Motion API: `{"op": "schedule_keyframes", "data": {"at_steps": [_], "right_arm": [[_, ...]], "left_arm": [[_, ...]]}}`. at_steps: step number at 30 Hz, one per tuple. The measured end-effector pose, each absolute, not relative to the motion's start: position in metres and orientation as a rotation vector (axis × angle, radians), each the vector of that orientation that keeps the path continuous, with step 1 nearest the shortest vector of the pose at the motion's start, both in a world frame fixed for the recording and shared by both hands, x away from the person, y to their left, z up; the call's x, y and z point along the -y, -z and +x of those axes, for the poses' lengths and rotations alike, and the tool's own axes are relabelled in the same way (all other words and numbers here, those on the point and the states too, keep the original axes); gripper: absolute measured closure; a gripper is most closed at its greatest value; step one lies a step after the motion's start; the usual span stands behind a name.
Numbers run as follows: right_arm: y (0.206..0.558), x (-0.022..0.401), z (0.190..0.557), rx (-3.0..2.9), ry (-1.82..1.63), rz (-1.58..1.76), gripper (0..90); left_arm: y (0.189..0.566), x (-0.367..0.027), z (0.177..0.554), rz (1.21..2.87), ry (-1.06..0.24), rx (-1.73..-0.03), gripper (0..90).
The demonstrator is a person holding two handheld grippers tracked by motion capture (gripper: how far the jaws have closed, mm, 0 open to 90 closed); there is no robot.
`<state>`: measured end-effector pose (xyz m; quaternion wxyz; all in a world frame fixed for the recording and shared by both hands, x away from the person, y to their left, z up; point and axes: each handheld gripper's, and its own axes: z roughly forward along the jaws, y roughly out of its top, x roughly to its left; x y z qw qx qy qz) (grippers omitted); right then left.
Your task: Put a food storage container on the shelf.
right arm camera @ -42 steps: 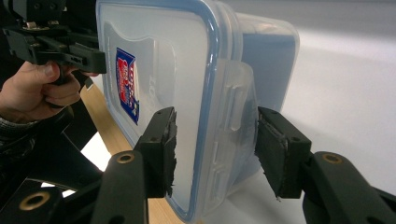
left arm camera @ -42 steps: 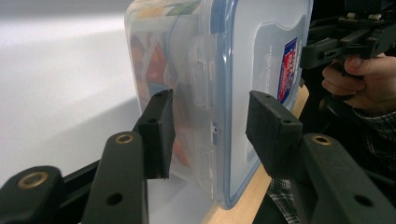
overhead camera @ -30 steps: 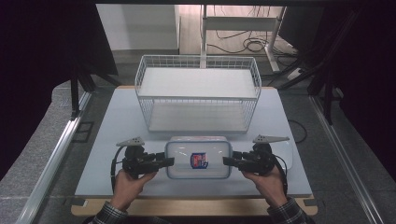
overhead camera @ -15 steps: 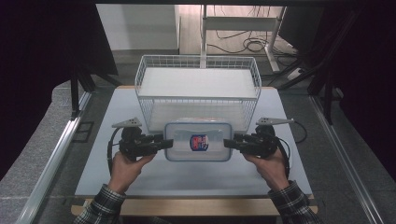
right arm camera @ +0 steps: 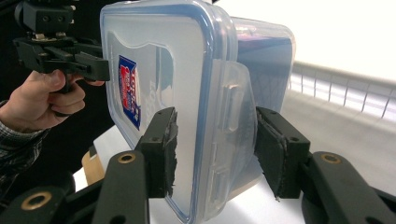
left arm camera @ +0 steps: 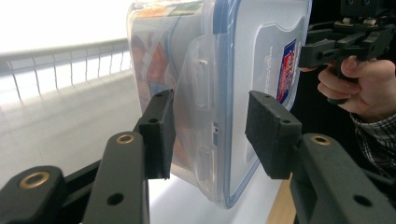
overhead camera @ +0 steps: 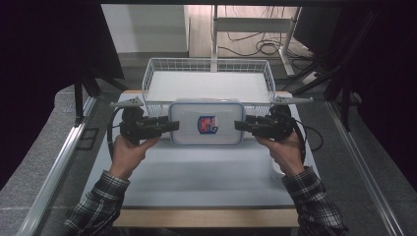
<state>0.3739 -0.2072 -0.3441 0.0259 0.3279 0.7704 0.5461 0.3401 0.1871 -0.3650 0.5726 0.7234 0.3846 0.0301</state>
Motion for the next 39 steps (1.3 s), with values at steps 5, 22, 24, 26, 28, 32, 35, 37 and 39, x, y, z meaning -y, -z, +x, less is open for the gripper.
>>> {"op": "schedule_keyframes", "data": {"at_steps": [5, 22, 24, 26, 28, 32, 35, 37, 39], "right_arm": [[0.331, 0.204, 0.388, -2.366, -1.693, 1.013, 50.5], [0.306, 0.207, 0.429, -2.316, -1.731, 1.044, 50.1], [0.306, 0.207, 0.433, -2.309, -1.737, 1.061, 50.0], [0.306, 0.206, 0.437, -2.3, -1.739, 1.067, 49.8], [0.306, 0.205, 0.441, -2.3, -1.735, 1.076, 49.7], [0.307, 0.203, 0.448, -2.303, -1.722, 1.101, 49.2], [0.307, 0.202, 0.451, -2.286, -1.735, 1.107, 49.1], [0.305, 0.202, 0.453, -2.293, -1.731, 1.116, 49.0], [0.305, 0.202, 0.454, -2.289, -1.739, 1.126, 49.0]], "left_arm": [[0.353, -0.189, 0.355, 1.681, -0.078, -0.9, 53.4], [0.325, -0.186, 0.396, 1.677, -0.089, -0.908, 53.1], [0.326, -0.186, 0.4, 1.672, -0.086, -0.915, 53.1], [0.327, -0.187, 0.404, 1.669, -0.084, -0.92, 53.0], [0.328, -0.187, 0.408, 1.667, -0.081, -0.925, 53.0], [0.329, -0.188, 0.414, 1.663, -0.077, -0.935, 52.9], [0.331, -0.189, 0.419, 1.643, -0.05, -0.942, 53.0], [0.331, -0.19, 0.421, 1.638, -0.038, -0.945, 52.9], [0.332, -0.191, 0.422, 1.635, -0.03, -0.947, 52.8]]}}
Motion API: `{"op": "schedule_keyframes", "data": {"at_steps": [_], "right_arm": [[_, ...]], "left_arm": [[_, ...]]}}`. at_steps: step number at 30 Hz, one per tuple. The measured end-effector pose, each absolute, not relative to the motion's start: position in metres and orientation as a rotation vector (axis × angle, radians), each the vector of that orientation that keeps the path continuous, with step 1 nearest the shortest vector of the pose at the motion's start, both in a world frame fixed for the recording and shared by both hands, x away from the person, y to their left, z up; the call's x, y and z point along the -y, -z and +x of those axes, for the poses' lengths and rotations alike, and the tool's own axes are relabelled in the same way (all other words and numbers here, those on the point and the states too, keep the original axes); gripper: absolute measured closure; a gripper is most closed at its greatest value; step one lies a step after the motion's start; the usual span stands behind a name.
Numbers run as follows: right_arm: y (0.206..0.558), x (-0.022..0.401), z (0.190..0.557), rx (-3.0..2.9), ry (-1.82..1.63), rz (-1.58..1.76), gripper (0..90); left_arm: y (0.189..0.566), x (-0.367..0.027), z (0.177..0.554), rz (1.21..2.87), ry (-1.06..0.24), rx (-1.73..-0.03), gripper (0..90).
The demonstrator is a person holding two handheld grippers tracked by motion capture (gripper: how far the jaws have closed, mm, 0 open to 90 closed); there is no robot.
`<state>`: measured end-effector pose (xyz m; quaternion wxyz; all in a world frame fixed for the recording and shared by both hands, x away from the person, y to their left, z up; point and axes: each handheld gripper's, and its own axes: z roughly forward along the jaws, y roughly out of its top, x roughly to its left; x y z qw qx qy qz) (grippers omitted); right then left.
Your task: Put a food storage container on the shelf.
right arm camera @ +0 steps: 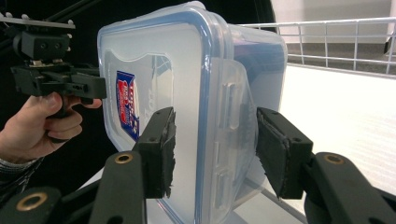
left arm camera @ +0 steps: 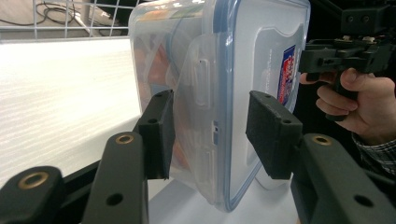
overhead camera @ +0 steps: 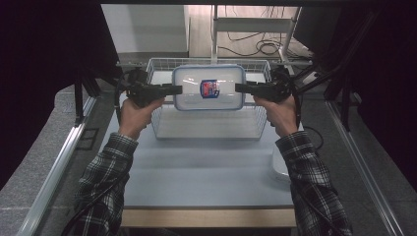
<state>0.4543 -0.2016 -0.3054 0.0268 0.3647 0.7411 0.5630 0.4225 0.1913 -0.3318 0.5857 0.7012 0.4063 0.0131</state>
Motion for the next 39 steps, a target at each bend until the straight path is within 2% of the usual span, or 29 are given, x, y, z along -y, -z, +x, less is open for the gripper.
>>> {"op": "schedule_keyframes", "data": {"at_steps": [11, 14, 18, 27, 32, 36, 39], "right_arm": [[0.312, 0.198, 0.466, -2.258, -1.772, 1.231, 46.5], [0.312, 0.197, 0.468, -2.254, -1.753, 1.267, 44.4], [0.309, 0.197, 0.468, -2.208, -1.676, 1.253, 55.9], [0.304, 0.19, 0.467, -2.187, -1.594, 1.251, 58.2], [0.301, 0.19, 0.462, -2.162, -1.567, 1.22, 63.8], [0.293, 0.193, 0.455, -2.151, -1.578, 1.172, 68.3], [0.287, 0.198, 0.445, -2.146, -1.595, 1.128, 76.2]], "left_arm": [[0.338, -0.194, 0.434, 1.599, 0.008, -0.974, 48.8], [0.334, -0.192, 0.434, 1.613, -0.069, -0.99, 47.4], [0.33, -0.192, 0.436, 1.616, -0.126, -1.016, 54.7], [0.326, -0.187, 0.434, 1.63, -0.193, -1.036, 54.8], [0.321, -0.185, 0.43, 1.654, -0.282, -1.045, 55.8], [0.313, -0.191, 0.423, 1.619, -0.283, -1.043, 58.2], [0.305, -0.192, 0.41, 1.631, -0.287, -1.002, 61.6]]}}
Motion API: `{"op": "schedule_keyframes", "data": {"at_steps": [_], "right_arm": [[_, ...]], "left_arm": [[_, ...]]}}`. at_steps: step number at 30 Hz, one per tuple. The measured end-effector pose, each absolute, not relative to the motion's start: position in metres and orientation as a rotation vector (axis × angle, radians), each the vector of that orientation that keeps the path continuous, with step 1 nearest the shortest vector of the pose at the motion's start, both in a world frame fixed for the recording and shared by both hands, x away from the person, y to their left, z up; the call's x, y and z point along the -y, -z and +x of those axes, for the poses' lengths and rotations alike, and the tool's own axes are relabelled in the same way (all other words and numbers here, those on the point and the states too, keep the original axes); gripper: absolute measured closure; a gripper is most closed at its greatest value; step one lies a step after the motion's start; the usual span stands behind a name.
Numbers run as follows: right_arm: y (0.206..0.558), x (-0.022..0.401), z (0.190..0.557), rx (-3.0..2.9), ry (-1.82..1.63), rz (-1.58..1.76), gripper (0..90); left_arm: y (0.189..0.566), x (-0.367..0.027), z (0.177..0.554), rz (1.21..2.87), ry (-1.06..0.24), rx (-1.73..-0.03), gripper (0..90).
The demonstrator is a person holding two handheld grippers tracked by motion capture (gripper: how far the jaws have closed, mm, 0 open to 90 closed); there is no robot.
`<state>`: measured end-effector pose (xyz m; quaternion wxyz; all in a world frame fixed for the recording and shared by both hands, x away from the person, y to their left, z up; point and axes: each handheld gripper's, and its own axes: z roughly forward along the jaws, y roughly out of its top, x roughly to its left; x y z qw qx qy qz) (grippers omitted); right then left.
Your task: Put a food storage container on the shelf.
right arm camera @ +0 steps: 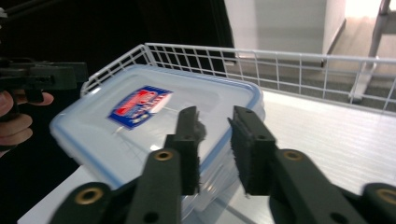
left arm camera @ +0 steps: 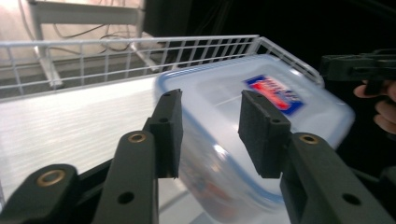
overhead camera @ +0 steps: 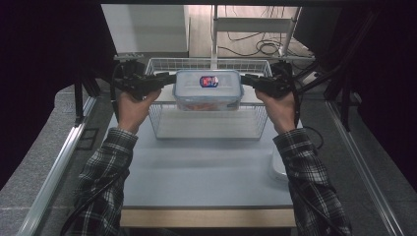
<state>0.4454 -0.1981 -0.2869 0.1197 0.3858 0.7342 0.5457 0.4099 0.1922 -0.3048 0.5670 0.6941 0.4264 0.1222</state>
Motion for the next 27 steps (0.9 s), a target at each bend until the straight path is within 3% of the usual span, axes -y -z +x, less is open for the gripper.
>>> {"op": "schedule_keyframes", "data": {"at_steps": [4, 11, 18, 27], "right_arm": [[0.282, 0.2, 0.426, -2.154, -1.56, 1.063, 88.7], [0.29, 0.197, 0.388, -2.231, -1.52, 0.906, 89.0], [0.312, 0.187, 0.374, -2.298, -1.426, 0.793, 89.1], [0.329, 0.177, 0.395, -2.315, -1.394, 0.841, 89.1]], "left_arm": [[0.301, -0.192, 0.386, 1.675, -0.311, -0.937, 70.9], [0.318, -0.185, 0.353, 1.768, -0.299, -0.832, 88.6], [0.341, -0.167, 0.351, 1.843, -0.348, -0.83, 89.8], [0.352, -0.167, 0.372, 1.814, -0.327, -0.894, 89.9]]}}
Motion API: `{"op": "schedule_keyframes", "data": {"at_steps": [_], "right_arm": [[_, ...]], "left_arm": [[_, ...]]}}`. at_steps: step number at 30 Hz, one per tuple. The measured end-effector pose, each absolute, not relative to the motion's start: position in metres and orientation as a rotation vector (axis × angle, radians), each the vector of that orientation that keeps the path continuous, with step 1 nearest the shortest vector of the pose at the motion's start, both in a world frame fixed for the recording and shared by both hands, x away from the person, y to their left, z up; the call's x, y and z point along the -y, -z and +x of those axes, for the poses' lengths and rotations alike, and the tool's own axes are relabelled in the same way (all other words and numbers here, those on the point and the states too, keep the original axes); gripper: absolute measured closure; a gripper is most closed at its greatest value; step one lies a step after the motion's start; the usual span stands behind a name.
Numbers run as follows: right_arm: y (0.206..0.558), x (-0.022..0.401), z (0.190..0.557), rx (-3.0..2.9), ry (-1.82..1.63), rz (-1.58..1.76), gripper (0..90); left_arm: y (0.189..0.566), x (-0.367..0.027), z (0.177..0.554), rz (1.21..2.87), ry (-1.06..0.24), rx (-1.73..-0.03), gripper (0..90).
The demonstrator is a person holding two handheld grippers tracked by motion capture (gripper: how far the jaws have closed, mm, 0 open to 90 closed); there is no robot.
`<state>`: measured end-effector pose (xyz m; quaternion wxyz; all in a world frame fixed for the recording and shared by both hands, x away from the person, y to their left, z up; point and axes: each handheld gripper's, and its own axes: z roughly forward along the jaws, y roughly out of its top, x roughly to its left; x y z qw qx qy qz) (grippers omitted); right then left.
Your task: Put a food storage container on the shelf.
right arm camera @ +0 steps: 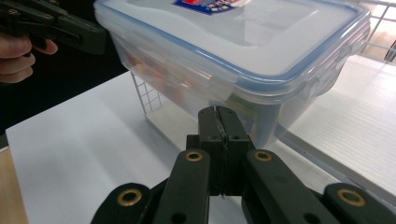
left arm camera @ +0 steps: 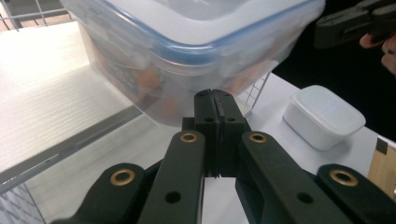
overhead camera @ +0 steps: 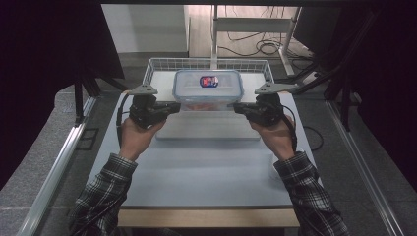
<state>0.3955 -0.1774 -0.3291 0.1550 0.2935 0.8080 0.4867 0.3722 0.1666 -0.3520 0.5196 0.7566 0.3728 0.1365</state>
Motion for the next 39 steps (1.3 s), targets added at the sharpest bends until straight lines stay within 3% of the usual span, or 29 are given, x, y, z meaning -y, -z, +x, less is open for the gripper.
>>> {"op": "schedule_keyframes", "data": {"at_steps": [27, 39], "right_arm": [[0.333, 0.173, 0.436, -2.249, -1.338, 0.952, 89.1], [0.333, 0.17, 0.431, -2.271, -1.362, 0.925, 88.7]], "left_arm": [[0.349, -0.163, 0.411, 1.782, -0.338, -1.004, 89.9], [0.351, -0.171, 0.398, 1.768, -0.32, -0.984, 88.8]]}}
